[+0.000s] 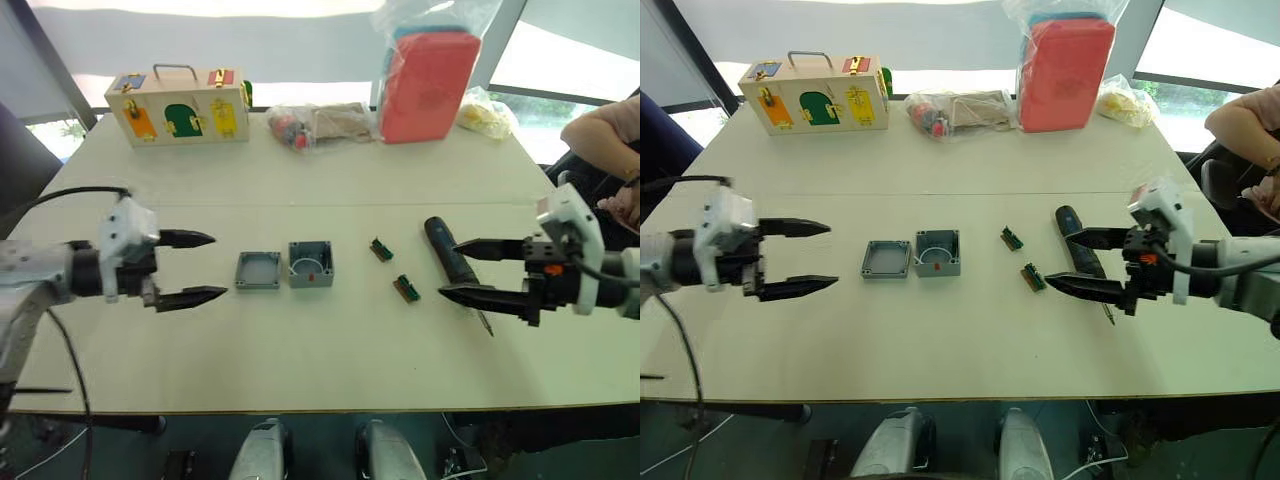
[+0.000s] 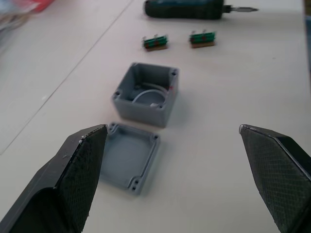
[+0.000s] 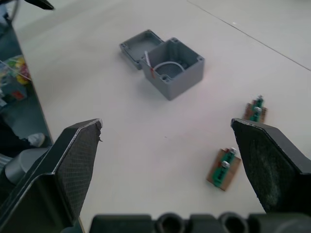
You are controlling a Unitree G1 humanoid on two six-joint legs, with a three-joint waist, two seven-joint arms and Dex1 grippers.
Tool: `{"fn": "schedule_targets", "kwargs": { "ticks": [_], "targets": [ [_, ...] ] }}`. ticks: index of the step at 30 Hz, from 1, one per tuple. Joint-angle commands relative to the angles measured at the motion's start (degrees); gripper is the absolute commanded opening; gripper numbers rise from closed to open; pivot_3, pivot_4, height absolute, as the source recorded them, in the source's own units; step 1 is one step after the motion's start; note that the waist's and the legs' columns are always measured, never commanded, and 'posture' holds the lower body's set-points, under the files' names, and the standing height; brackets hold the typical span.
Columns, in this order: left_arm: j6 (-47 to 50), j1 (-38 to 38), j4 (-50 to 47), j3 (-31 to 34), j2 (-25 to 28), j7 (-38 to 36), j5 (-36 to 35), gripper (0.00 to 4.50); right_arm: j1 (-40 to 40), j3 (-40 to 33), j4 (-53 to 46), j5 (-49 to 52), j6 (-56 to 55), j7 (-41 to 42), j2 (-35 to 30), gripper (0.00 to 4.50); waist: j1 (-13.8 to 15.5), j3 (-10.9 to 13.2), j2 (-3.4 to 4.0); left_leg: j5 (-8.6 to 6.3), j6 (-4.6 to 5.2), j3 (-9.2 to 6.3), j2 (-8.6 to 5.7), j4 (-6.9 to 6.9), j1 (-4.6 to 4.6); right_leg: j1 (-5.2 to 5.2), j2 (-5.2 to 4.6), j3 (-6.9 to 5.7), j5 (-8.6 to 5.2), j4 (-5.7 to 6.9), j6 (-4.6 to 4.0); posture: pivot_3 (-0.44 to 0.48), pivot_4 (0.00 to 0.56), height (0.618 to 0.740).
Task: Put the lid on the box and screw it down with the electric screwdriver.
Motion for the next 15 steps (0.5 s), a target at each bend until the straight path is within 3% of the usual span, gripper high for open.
{"fn": "schedule_targets", "kwargs": {
  "ticks": [1, 8, 15],
  "targets": [
    [-5.52, -10.04, 6.56, -8.34, -4.89, -1.13, 6.49, 4.45, -0.89, 1.81, -5.33, 1.22, -0.87, -5.11, 2.52, 4.50, 0.08, 0.02, -0.02, 0.00, 0.00, 0.00, -0.04, 0.00, -0.01, -0.01, 0.01, 0.00, 0.01, -0.01, 0.01, 0.000, 0.150, 0.730],
    [-15.85, -22.63, 24.06, -20.76, -16.17, -8.80, 15.55, 4.45, 0.09, 6.03, -9.98, 0.16, -1.56, -13.04, 7.86, 4.50, -0.04, 0.04, -0.09, 0.01, 0.01, 0.01, -0.14, 0.06, -0.03, 0.02, 0.02, -0.03, 0.04, 0.02, 0.07, 0.000, 0.150, 0.730],
    [-26.01, -28.82, 37.65, -28.16, -23.26, -16.53, 22.42, 4.45, 3.18, 6.66, -15.13, 2.63, -1.37, -19.85, 11.01, 4.50, -0.01, 0.06, -0.12, 0.00, 0.03, -0.06, -0.13, 0.08, -0.05, 0.00, 0.07, -0.07, 0.05, 0.06, 0.10, 0.000, 0.150, 0.730]
  ]
}}
